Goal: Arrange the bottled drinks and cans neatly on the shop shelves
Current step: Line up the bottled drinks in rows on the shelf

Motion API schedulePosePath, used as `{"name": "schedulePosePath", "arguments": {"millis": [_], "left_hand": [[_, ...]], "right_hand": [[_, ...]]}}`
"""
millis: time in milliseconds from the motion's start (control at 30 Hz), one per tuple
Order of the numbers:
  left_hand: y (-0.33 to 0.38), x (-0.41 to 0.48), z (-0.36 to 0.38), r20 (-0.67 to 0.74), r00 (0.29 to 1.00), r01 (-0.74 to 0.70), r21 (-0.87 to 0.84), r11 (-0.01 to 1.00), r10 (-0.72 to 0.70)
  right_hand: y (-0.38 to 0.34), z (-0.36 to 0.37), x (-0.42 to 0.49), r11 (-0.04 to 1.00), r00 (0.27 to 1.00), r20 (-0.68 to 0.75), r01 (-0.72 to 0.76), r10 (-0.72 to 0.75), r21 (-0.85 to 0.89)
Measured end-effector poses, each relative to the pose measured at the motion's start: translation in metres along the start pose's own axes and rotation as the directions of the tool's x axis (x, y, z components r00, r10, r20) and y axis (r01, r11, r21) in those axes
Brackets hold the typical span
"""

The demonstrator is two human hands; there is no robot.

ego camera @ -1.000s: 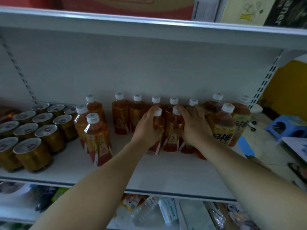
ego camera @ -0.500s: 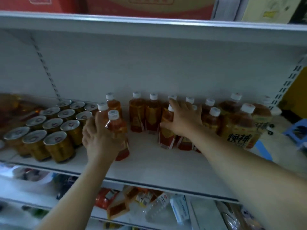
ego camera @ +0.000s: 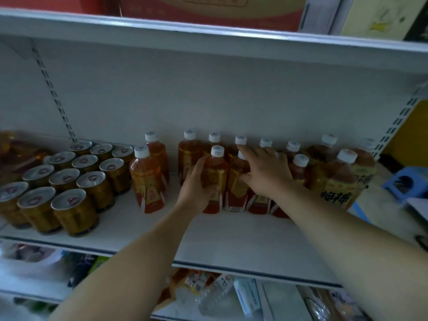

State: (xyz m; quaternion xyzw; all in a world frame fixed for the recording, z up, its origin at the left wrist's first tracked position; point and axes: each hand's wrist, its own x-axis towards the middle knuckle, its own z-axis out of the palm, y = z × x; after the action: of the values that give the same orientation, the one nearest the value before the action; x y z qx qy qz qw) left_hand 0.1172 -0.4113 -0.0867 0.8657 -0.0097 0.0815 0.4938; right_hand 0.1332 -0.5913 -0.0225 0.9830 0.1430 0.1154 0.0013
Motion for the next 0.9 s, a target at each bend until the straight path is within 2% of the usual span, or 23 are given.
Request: {"name": "schedulePosePath", "arguments": {"millis": [133,267,333,367,433,467,500,533,600,667,767,900], "left_hand": [[-0.009,0.013,-0.003,0.064,0.998,0.008,0.004,1.000,-0.008],[-0.009,0.010,-0.010,0.109,0.993,0.027,0.153,0.988,-0.044],[-0.007,0.002,-0.021,0.084,0.996,-0.044,0.203,0.978,0.027],[-0.007,-0.005,-0.029,0.011,0.996,-0.092,0.242,0.966,0.092],[-0.011,-0.021,-0.050,-0.260,0.944,-0.104,0.356,0.929,0.205],[-0.015,-0.027,-0.061,-0.395,0.897,-0.046,0.360,0.932,0.197],[-0.024,-0.030,-0.071,-0.493,0.862,0.044,0.302,0.952,0.116],[-0.033,-0.028,-0.079,-0.533,0.846,0.138,0.205,0.969,-0.007],[-0.048,-0.017,-0.087,-0.455,0.857,0.250,-0.040,0.968,-0.240],[-0.057,-0.011,-0.087,-0.374,0.880,0.247,-0.167,0.954,-0.294],[-0.064,-0.019,-0.078,-0.359,0.909,0.163,-0.154,0.974,-0.209],[-0.050,-0.020,-0.042,-0.139,0.986,0.070,-0.163,0.984,-0.093]], "right_hand": [[-0.004,0.004,-0.001,0.999,0.999,-0.022,-0.025,0.026,0.035],[-0.004,0.003,-0.001,0.999,0.999,-0.024,-0.027,0.028,0.039],[-0.004,0.003,-0.002,0.998,0.999,-0.022,-0.034,0.035,0.043],[-0.004,0.004,-0.003,0.998,0.999,-0.023,-0.037,0.038,0.048],[-0.005,0.004,-0.004,0.998,0.999,-0.034,-0.039,0.041,0.053],[-0.005,0.004,-0.004,0.998,0.998,-0.036,-0.043,0.045,0.052],[-0.006,0.004,-0.004,0.998,0.998,-0.034,-0.049,0.051,0.048],[-0.006,0.003,-0.003,0.998,0.998,-0.029,-0.056,0.057,0.041],[-0.008,0.001,-0.003,0.998,0.998,-0.027,-0.065,0.065,0.023],[-0.008,0.000,-0.001,0.998,0.997,-0.034,-0.065,0.066,0.009],[-0.008,0.003,-0.001,0.998,0.997,-0.049,-0.066,0.066,0.005],[-0.007,0.010,-0.002,0.997,0.996,-0.053,-0.072,0.072,0.009]]}}
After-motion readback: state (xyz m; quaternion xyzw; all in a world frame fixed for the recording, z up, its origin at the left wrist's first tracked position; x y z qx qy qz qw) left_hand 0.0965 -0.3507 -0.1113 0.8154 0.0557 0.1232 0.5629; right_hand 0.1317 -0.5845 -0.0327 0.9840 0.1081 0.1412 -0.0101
